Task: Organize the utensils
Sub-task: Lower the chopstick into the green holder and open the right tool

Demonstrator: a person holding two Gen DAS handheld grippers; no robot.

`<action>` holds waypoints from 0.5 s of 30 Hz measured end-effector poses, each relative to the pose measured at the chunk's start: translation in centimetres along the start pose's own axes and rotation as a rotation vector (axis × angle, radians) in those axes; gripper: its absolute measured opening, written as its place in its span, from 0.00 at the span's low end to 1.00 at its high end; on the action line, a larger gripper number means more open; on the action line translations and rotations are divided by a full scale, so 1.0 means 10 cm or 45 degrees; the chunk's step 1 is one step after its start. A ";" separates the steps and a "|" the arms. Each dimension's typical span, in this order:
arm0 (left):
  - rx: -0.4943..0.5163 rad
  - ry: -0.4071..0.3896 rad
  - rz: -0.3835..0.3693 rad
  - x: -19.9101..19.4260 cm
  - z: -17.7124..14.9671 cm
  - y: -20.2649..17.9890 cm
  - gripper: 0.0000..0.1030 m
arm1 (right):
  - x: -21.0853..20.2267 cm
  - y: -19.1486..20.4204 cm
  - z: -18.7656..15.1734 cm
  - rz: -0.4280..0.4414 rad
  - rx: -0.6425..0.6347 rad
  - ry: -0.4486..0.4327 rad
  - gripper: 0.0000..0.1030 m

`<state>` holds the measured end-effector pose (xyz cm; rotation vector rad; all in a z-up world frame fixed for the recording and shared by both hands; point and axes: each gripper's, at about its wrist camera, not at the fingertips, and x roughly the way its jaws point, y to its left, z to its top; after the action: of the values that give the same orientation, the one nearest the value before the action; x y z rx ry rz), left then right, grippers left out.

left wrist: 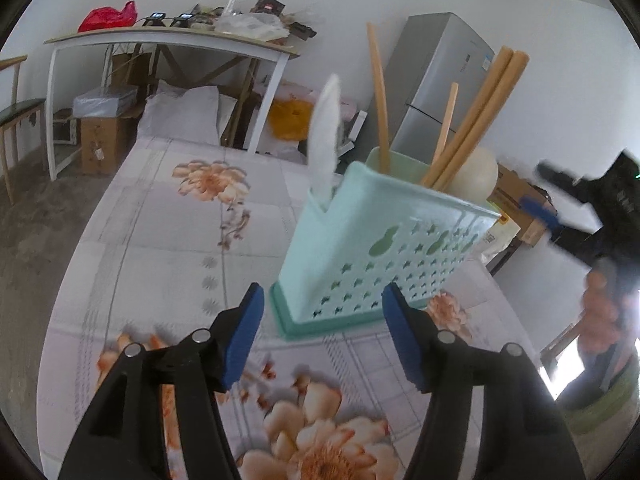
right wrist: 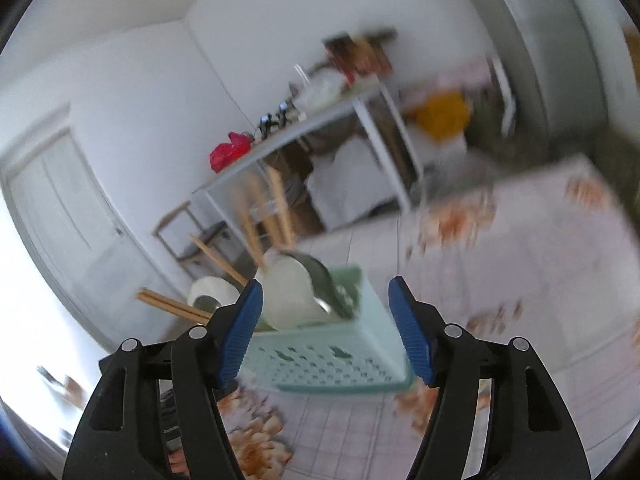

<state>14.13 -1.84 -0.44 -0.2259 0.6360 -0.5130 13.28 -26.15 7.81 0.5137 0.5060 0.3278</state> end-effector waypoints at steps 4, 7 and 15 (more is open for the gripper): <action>0.006 0.006 -0.034 0.17 0.10 -0.05 0.58 | 0.27 -0.31 -0.07 0.175 0.189 0.083 0.61; -0.012 0.010 -0.068 0.25 0.16 -0.06 0.58 | 0.43 -0.33 -0.10 0.251 0.234 0.146 0.62; -0.002 -0.002 -0.043 0.25 0.20 -0.14 0.62 | 0.33 -0.07 -0.29 0.161 0.147 0.170 0.64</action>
<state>16.53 -4.22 0.33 -0.2390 0.6319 -0.5450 14.54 -24.28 3.97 0.6403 0.6260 0.4581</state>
